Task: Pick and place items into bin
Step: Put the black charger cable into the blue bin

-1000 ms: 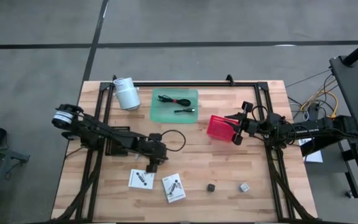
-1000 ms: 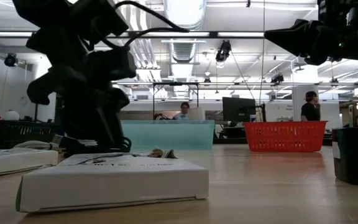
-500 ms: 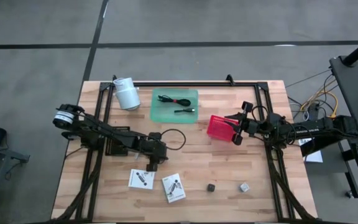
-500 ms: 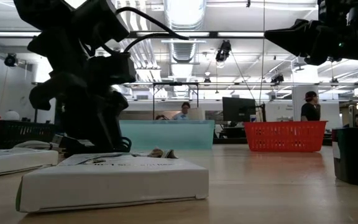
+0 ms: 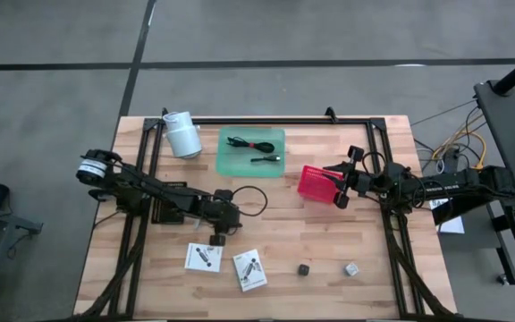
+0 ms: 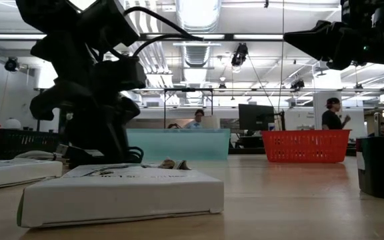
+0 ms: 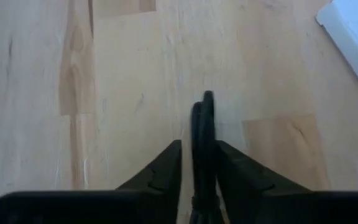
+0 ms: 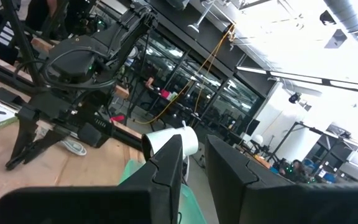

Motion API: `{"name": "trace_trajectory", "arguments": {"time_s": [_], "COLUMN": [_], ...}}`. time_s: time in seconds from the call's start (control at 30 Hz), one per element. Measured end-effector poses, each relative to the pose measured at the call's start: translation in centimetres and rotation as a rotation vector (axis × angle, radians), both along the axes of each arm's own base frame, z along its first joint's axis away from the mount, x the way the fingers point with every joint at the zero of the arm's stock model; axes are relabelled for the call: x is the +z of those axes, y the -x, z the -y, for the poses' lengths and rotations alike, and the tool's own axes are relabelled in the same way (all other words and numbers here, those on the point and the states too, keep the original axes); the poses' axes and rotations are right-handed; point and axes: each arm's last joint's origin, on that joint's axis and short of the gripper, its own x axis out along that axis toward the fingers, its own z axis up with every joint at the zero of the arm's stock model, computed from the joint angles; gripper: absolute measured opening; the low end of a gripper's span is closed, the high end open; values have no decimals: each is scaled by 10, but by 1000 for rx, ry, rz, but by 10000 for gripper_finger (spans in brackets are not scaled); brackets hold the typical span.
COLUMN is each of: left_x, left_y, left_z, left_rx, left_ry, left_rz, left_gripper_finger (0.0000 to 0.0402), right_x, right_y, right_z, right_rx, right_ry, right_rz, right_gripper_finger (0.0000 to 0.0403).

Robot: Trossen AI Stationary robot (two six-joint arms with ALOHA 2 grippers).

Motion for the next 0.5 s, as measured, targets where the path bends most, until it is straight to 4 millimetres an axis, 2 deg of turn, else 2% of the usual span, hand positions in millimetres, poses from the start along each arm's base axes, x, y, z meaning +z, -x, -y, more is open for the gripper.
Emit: {"name": "trace_trajectory", "arguments": {"time_s": [0.1,0.17,0.5], "left_x": [0,0,4], "left_y": [0,0,-2], "left_z": [0,0,0], "left_rx": [-12,-13,-17], "left_ry": [-4,-2,-4], "left_rz": [1,1,16], "left_gripper_finger": [25,11,13], "right_x": [0,0,0], "right_y": [0,0,0], "right_z": [0,0,0], "right_rx": [0,0,0], "right_ry": [0,0,0], "right_rz": [0,0,0], "right_gripper_finger": [57,57,57]}}
